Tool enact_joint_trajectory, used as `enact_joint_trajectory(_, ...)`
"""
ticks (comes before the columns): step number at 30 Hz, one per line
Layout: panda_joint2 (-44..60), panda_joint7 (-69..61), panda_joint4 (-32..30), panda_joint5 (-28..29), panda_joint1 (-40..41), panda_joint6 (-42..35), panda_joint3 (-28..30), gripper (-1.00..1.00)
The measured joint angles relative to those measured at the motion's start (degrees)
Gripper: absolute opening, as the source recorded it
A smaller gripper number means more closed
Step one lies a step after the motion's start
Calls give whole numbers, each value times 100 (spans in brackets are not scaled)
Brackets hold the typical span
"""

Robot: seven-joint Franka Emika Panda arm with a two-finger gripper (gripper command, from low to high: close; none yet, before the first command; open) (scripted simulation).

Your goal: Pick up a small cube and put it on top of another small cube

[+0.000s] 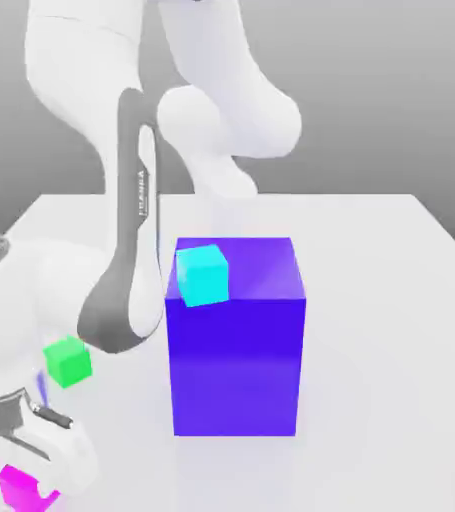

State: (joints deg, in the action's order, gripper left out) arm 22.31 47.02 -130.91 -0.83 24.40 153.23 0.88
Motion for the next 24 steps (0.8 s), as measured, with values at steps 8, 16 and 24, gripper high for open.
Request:
enact_joint_trajectory(8,-1493,748,-1496,331,234,-87,582,-100)
enact_joint_trajectory(16,-3129,1494,-3151,554,927,15,955,-100)
enact_joint_trajectory(24,-1946,1083,-3317,-151,894,1367,931,100)
